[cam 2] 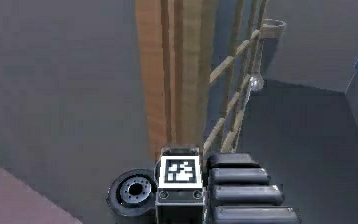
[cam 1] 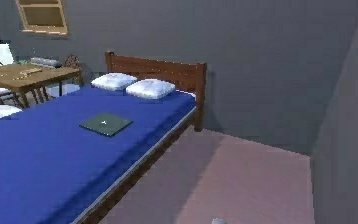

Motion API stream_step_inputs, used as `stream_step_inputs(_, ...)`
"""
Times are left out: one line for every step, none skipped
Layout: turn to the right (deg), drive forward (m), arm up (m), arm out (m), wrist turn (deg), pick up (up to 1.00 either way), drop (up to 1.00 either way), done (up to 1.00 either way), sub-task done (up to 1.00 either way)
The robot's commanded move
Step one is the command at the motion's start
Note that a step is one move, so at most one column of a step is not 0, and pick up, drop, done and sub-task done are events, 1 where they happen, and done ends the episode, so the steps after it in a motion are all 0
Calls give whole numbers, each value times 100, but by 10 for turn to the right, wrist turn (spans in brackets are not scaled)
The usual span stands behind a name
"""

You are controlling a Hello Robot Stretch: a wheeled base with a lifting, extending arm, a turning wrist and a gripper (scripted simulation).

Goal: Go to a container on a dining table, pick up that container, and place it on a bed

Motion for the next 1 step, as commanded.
stream_step_inputs(0, 100, 0, 0, 0, 0, 0, 0, 0)
